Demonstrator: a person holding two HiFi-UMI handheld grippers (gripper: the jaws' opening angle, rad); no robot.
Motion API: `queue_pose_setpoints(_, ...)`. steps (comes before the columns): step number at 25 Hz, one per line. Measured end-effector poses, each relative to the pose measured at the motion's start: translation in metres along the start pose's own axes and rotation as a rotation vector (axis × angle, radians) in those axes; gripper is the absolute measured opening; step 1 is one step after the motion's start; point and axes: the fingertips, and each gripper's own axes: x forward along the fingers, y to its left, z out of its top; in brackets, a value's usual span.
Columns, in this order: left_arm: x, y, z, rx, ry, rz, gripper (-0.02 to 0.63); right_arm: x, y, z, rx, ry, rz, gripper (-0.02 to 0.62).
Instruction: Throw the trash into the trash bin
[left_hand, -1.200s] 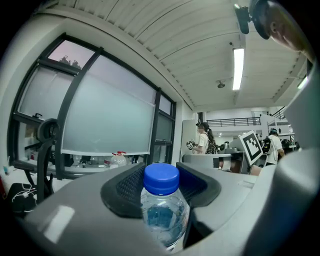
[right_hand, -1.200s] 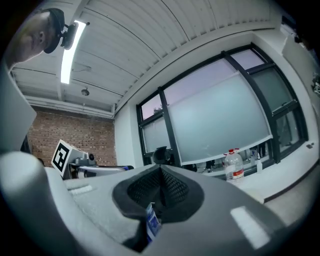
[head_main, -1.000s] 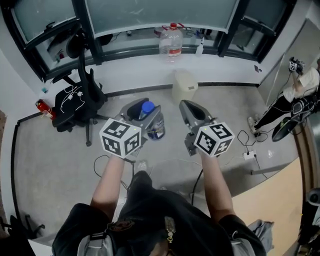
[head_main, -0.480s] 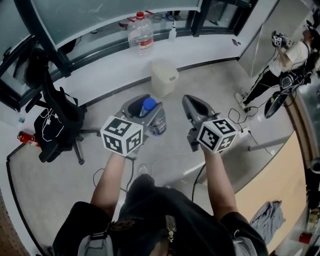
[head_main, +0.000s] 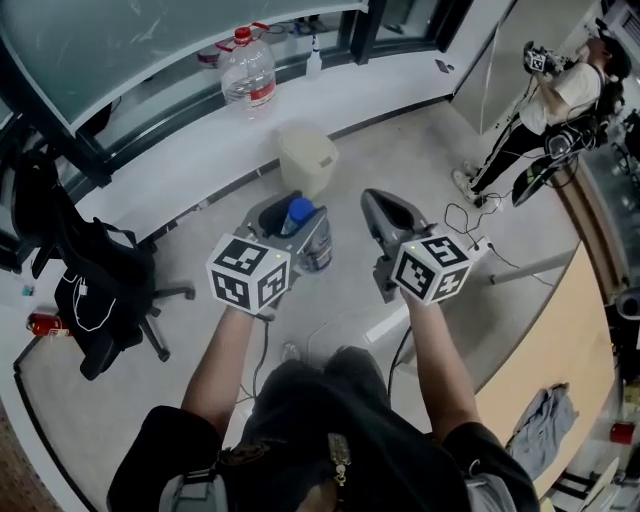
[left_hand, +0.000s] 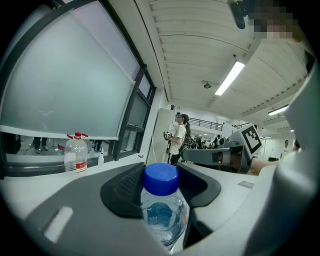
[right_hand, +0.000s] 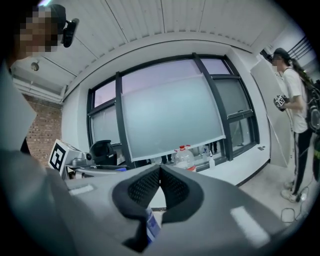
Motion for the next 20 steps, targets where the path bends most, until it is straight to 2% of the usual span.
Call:
queue_pose_setpoints(8,0.074,0.022,-0.001,-0.022,0.026,0.028,0.207,0.025,-0.080,0.011,0.032,-0.009,-0.001,0.003)
queue_pose_setpoints(15,0.151,0.033,0.000,-0.023,0.035,0.120,0.206,0.047,-0.169,0.022,0.055,-0.029,0.070,0.003)
queue_pose_setpoints(20,0.189,0.052,0.014,-0.012,0.052,0.199,0.207,0.076,-0.211,0.033,0.074,-0.021,0.126,0.003)
